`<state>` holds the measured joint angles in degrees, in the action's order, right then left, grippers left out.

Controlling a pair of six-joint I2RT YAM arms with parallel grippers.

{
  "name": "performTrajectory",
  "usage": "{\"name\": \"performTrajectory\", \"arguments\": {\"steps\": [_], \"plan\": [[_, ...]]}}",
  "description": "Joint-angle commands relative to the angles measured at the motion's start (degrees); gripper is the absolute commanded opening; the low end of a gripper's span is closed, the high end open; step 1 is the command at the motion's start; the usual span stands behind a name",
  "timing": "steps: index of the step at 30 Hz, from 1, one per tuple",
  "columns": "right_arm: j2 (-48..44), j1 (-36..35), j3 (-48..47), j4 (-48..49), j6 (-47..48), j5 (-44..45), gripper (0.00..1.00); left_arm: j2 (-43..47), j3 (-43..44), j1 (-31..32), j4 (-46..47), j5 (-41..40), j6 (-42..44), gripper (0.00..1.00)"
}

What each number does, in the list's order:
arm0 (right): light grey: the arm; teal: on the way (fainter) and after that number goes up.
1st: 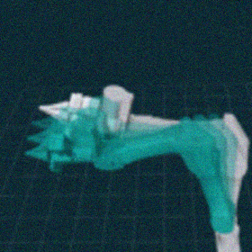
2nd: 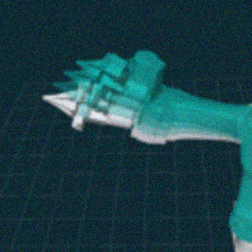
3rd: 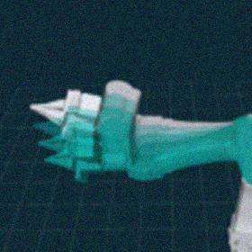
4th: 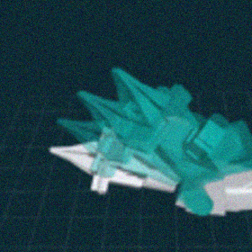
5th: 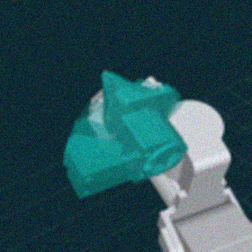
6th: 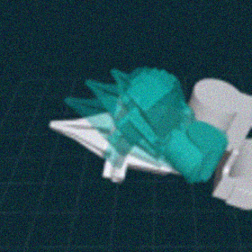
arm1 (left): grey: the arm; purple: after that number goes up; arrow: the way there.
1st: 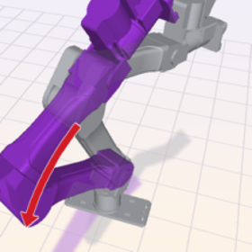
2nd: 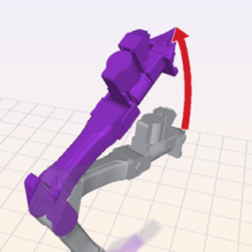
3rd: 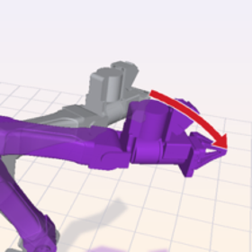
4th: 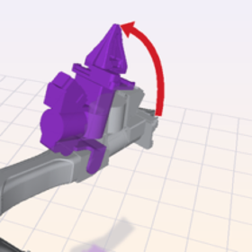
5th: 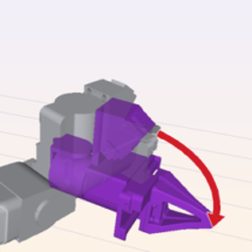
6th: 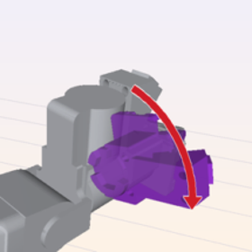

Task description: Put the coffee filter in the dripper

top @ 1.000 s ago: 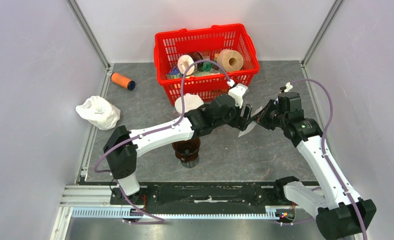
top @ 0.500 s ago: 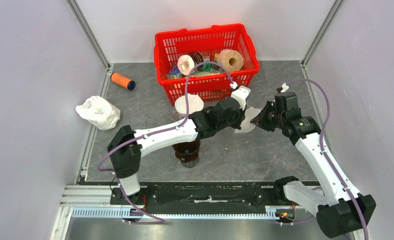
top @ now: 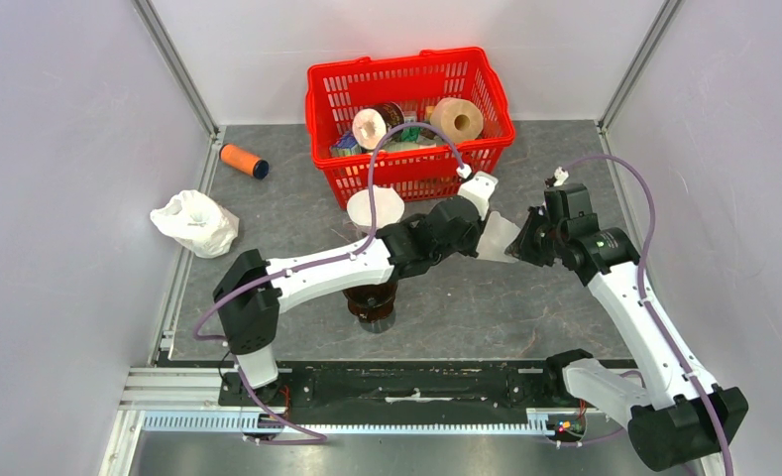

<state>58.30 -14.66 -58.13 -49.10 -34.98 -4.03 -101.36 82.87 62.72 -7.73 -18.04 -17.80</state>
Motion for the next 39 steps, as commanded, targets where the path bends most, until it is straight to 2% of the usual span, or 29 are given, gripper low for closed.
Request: {"name": "performTrajectory", "arguments": {"steps": [1,6,9,15,19,20,25,26,29,31,39], "plan": [[-0.53,-0.02,-2.49,-2.81,5.01,-0.36,0.03,3.74,-0.16,-0.49,1.41,1.78,3.3,0.02],[-2.14,0.06,-2.15,-3.14,7.85,-0.06,0.04,4.96,-0.96,-0.54,0.98,3.11,2.72,0.02],[-3.67,-0.02,-0.35,-0.55,8.49,-2.95,0.05,6.26,-2.23,-0.49,2.07,4.15,0.29,0.02],[-6.07,-0.02,3.11,6.77,6.64,-11.57,0.1,8.15,-3.78,-0.5,2.71,0.32,-2.17,0.02],[-6.65,0.04,2.63,8.44,6.07,-12.49,0.12,9.28,-4.62,-0.51,3.1,-0.98,-2.11,0.02],[-6.68,-0.02,2.39,8.71,6.02,-12.7,0.15,9.48,-4.71,-0.54,3.3,-0.56,-1.91,0.02],[-6.86,0.02,0.95,13.0,3.92,-19.63,0.48,9.47,-4.38,-0.52,3.16,1.5,-1.48,0.02],[-7.26,-0.01,0.72,14.06,3.54,-20.88,0.6,9.5,-4.38,-0.54,3.01,1.52,-1.48,0.02],[-9.25,0.0,-0.42,14.56,3.22,-18.75,0.86,9.7,-4.38,-0.49,2.9,0.77,-0.95,0.02],[-11.25,0.0,-0.5,14.47,2.7,-14.75,0.97,9.85,-4.12,-0.5,2.48,0.01,-0.62,0.02],[-20.73,0.02,4.28,14.75,0.75,6.6,0.97,9.91,-3.25,-0.59,0.74,-5.71,1.29,0.02]]}}
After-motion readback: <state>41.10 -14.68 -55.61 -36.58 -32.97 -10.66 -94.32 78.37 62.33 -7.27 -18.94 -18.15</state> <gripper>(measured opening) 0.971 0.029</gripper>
